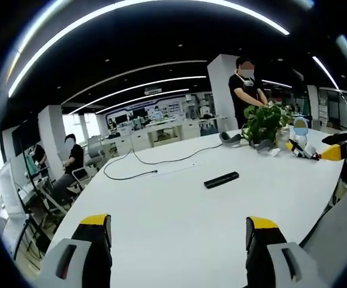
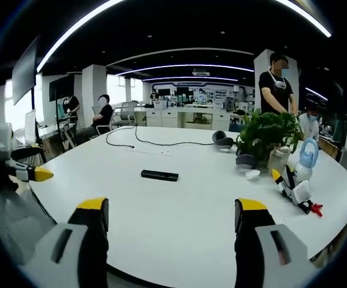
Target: Press the specified remote control buttons in sequence, fully releasing each button before pressing the next.
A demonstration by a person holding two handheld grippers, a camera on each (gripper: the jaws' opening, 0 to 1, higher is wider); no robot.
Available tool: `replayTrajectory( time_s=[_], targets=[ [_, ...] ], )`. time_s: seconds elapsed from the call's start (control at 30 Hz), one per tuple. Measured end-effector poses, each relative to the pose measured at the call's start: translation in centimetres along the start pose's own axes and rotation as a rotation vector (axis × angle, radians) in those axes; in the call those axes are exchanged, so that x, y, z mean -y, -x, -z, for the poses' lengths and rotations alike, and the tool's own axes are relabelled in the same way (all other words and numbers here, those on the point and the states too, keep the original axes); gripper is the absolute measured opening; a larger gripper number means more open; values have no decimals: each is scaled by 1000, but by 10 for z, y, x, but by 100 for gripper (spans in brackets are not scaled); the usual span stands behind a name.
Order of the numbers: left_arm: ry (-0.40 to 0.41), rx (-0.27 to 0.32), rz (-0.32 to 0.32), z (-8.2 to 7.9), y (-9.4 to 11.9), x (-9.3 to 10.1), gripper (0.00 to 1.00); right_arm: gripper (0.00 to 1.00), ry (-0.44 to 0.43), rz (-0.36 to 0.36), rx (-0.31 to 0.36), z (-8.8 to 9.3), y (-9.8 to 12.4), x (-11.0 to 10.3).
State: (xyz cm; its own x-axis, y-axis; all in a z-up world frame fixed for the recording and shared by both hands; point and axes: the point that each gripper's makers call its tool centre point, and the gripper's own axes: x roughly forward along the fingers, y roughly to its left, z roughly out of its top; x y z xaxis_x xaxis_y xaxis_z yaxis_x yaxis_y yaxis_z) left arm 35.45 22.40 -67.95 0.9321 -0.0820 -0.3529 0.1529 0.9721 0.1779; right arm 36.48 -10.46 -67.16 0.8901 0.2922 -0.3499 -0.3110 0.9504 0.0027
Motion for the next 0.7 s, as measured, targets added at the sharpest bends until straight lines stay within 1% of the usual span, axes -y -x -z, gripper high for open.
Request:
replayTrajectory(
  time_s=[0.27, 0.57, 0.7],
  targets=[
    [-2, -5, 4, 0, 0, 2, 96, 89, -3, 0, -2, 0, 0, 0],
    [3, 9, -3, -2, 1, 0, 95, 88, -15, 3, 5, -1, 1, 2],
    [-1, -4, -2, -1, 1, 1, 95, 87, -18, -5, 2, 0, 1, 1]
  ],
)
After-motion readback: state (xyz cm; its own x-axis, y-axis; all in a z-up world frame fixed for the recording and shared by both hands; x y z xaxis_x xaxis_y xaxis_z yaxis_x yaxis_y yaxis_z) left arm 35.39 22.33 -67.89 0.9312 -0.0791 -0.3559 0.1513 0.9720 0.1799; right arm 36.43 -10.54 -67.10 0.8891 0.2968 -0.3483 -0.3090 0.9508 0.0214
